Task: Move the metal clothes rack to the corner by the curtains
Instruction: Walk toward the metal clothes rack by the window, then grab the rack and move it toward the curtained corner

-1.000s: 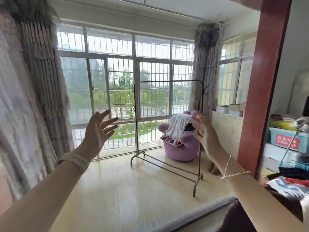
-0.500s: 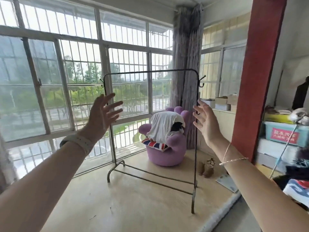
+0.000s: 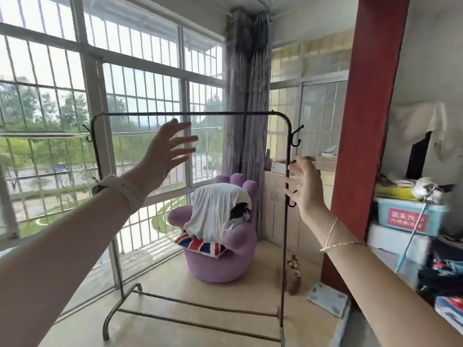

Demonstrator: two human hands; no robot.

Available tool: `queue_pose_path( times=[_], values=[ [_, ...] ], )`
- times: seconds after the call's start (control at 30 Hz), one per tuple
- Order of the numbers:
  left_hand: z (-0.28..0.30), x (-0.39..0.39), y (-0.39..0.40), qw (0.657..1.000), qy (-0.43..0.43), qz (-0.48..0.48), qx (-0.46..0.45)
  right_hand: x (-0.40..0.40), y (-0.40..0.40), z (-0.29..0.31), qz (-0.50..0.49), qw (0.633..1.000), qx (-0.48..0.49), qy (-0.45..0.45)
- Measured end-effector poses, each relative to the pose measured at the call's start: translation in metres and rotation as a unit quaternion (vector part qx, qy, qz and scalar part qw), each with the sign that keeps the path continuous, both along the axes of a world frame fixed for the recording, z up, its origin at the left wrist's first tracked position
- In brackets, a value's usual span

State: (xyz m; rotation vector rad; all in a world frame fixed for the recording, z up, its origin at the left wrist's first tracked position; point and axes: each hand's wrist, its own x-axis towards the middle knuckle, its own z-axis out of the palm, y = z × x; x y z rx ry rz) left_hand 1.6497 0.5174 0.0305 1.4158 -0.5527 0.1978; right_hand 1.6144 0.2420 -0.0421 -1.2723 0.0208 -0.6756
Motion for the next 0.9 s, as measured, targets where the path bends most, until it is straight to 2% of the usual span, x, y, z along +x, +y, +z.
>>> queue_pose_path(
  times=[0.17, 0.4, 0.57, 0.77, 0.9],
  values=[
    [0.023, 0.155, -0.009, 0.999, -0.023, -0.024, 0.01, 0.144, -0.014, -0.005, -0.03, 0.999, 0.044, 0.003],
    [0.088, 0.349, -0.069, 0.994, -0.055, -0.074, 0.063, 0.31, -0.05, 0.036, -0.11, 0.991, 0.067, 0.033],
    [0.125, 0.424, -0.117, 0.986, -0.054, -0.117, 0.102, 0.367, -0.083, 0.054, -0.154, 0.985, 0.063, 0.048],
    [0.147, 0.533, -0.164, 0.961, -0.144, -0.15, 0.18, 0.419, -0.13, 0.025, -0.26, 0.957, 0.102, 0.073],
    [0.148, 0.605, -0.173, 0.928, -0.223, -0.141, 0.264, 0.455, -0.154, -0.012, -0.313, 0.939, 0.07, 0.122]
  ],
)
